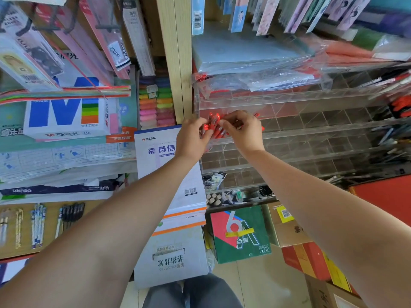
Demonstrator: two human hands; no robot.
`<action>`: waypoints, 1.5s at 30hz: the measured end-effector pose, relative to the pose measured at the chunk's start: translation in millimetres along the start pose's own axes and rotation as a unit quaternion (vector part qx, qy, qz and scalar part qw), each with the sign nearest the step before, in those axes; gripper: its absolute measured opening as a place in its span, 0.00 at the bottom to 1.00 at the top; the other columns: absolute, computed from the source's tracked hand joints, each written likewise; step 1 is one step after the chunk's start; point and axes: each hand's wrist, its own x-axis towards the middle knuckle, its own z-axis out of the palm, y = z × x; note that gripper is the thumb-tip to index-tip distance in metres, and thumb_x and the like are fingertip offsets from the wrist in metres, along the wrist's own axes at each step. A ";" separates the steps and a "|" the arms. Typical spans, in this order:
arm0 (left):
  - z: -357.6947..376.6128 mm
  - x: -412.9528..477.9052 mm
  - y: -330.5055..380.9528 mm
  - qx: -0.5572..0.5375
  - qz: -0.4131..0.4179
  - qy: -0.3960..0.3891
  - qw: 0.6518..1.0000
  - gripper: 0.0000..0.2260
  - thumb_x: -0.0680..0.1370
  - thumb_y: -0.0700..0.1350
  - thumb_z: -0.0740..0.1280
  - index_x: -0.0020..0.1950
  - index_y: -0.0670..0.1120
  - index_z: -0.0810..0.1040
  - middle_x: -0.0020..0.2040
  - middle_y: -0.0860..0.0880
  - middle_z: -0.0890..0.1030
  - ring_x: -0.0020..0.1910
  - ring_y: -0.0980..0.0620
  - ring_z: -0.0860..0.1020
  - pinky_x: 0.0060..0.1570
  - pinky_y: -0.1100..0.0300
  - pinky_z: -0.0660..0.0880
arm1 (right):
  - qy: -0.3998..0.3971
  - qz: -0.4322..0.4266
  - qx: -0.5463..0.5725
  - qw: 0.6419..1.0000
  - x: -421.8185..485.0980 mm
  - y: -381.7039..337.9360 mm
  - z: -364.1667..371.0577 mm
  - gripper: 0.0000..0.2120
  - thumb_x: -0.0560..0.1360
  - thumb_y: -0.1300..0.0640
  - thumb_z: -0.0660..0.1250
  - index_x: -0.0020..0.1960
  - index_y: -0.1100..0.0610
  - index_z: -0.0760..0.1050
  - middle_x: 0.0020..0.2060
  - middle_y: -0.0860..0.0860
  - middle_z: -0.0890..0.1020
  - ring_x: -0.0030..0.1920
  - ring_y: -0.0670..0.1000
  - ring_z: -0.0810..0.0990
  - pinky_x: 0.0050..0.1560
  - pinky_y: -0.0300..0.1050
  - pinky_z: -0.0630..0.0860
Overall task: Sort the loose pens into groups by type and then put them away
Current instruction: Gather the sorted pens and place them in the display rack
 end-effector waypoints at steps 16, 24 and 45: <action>-31.6 -29.1 -12.8 0.018 0.014 0.004 1.000 0.08 0.75 0.40 0.67 0.54 0.43 0.75 0.54 0.44 0.76 0.47 0.46 0.76 0.45 0.53 0.73 | 0.056 0.063 0.025 0.996 -37.3 -25.8 2.3 0.04 0.74 0.58 0.69 0.45 0.55 0.74 0.32 0.45 0.75 0.31 0.42 0.71 0.36 0.38 0.71; -106.3 -75.6 -103.2 0.042 -0.008 -0.033 0.999 0.04 0.76 0.43 0.66 0.49 0.46 0.78 0.46 0.48 0.82 0.45 0.47 0.79 0.41 0.57 0.71 | -0.036 0.077 0.078 0.993 -117.0 -110.6 107.7 0.08 0.72 0.51 0.65 0.41 0.55 0.76 0.29 0.50 0.77 0.31 0.49 0.75 0.36 0.49 0.75; -109.3 -179.1 -482.8 0.147 -0.155 -0.269 0.939 0.10 0.77 0.44 0.66 0.58 0.47 0.76 0.57 0.43 0.75 0.57 0.42 0.74 0.54 0.53 0.70 | -0.308 0.398 -0.222 0.835 -262.3 -44.7 442.8 0.31 0.79 0.52 0.63 0.72 0.70 0.56 0.64 0.64 0.71 0.64 0.60 0.73 0.58 0.48 0.73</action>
